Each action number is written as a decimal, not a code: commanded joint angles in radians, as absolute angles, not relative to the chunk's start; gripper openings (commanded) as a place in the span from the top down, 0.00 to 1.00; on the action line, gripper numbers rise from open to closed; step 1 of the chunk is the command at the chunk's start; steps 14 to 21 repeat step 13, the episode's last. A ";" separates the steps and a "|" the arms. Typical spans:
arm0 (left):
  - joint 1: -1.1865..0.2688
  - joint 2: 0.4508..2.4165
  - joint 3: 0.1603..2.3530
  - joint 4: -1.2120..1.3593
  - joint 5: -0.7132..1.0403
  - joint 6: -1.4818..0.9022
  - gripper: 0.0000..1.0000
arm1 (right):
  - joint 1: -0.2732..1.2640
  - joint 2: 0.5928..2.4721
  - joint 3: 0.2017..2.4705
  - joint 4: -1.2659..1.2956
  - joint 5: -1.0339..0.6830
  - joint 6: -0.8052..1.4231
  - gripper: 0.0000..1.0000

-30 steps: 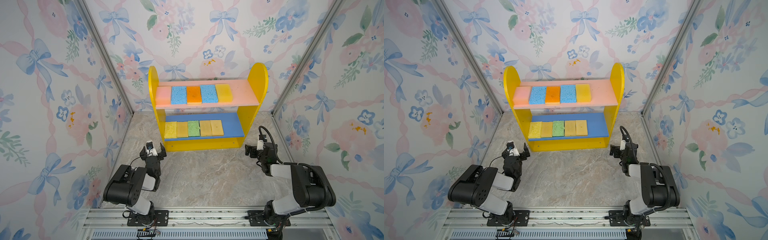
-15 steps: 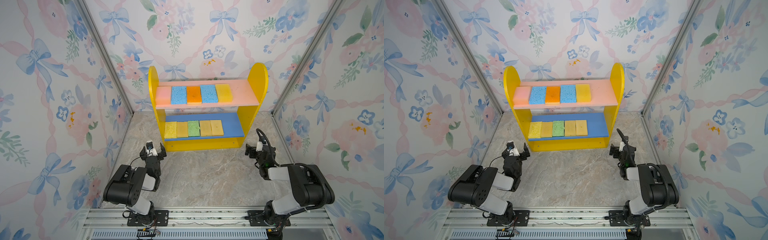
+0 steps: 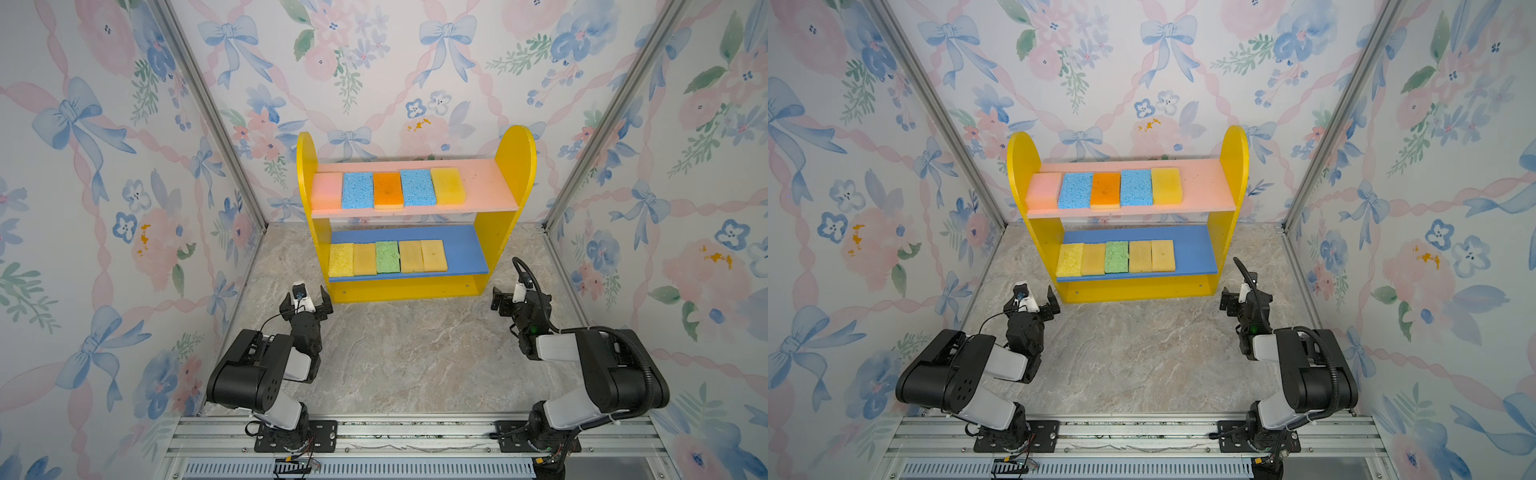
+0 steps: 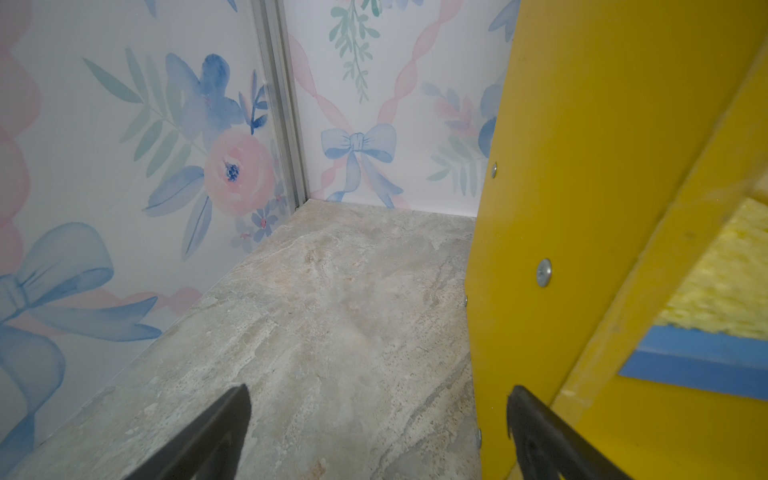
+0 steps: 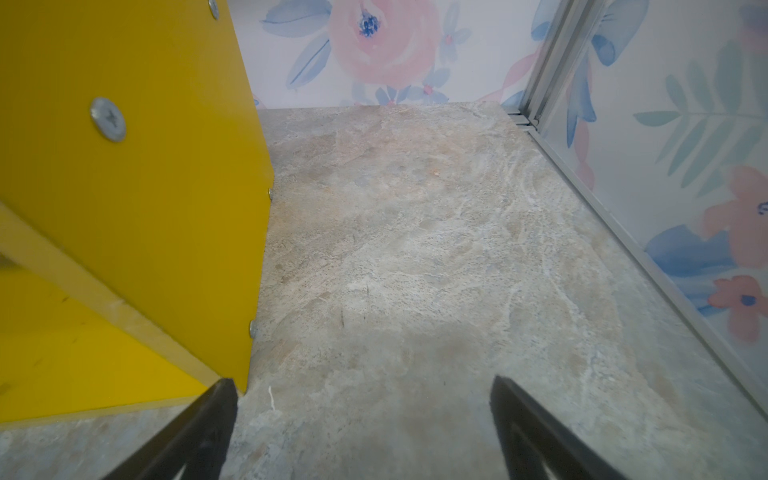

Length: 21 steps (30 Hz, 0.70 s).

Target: Place and organize the cleaning sponges onto the shelf

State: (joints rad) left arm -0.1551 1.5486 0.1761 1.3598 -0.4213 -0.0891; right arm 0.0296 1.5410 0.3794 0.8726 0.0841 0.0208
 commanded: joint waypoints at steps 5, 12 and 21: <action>-0.152 1.549 0.183 1.355 -0.414 -0.084 0.02 | 0.041 1.546 0.394 0.898 0.100 0.006 0.03; -0.147 1.546 0.180 1.356 -0.405 -0.085 0.02 | 0.042 1.545 0.395 0.896 0.099 0.005 0.03; -0.147 1.545 0.180 1.356 -0.403 -0.086 0.02 | 0.039 1.543 0.396 0.891 0.094 0.008 0.03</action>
